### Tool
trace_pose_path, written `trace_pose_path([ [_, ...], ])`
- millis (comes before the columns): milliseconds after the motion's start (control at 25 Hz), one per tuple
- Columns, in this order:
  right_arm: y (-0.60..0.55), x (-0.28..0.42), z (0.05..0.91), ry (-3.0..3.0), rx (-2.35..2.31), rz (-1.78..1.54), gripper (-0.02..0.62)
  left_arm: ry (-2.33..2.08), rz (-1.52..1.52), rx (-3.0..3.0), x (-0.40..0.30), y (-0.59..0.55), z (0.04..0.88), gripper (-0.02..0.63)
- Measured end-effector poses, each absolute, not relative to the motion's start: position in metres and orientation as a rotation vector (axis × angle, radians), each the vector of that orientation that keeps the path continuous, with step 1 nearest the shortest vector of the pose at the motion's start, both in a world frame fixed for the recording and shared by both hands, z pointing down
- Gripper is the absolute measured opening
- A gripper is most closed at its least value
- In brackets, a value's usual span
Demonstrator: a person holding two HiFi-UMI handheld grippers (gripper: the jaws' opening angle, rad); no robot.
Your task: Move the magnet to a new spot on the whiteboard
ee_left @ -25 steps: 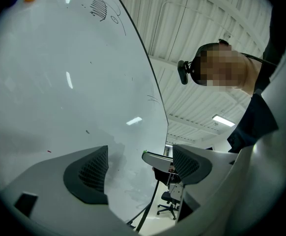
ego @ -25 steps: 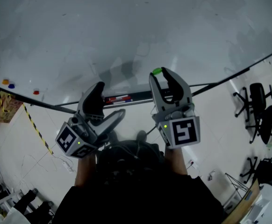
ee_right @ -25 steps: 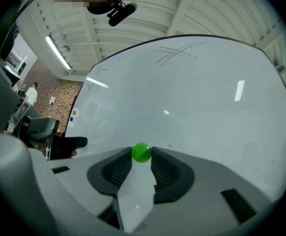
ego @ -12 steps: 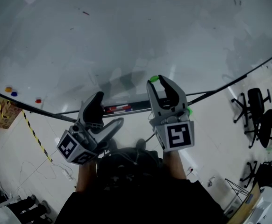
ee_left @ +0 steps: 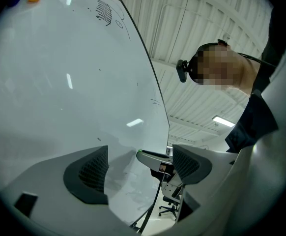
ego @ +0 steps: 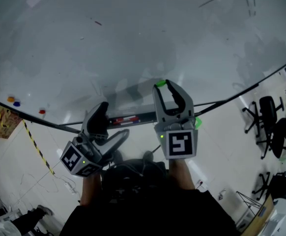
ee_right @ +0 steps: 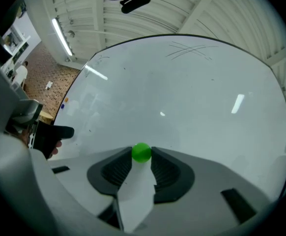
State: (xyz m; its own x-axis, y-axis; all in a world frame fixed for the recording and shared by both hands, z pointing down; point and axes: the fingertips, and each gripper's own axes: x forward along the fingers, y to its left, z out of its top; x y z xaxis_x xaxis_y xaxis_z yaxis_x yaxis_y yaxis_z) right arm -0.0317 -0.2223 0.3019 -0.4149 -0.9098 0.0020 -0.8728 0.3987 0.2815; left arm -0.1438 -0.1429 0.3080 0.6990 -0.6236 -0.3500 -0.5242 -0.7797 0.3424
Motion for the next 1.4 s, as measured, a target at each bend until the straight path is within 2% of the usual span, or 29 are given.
trace_pose_path([
  [1000, -0.225, -0.038, 0.297, -2.382, 1.719, -0.423, 0.158, -0.900, -0.654, 2.715, -0.153, -0.139, 0.306, 0.403],
  [1400, -0.204, -0.032, 0.290, -2.726, 1.556, -0.228, 0.156, -0.936, -0.638, 2.692, -0.141, -0.135, 0.306, 0.403],
])
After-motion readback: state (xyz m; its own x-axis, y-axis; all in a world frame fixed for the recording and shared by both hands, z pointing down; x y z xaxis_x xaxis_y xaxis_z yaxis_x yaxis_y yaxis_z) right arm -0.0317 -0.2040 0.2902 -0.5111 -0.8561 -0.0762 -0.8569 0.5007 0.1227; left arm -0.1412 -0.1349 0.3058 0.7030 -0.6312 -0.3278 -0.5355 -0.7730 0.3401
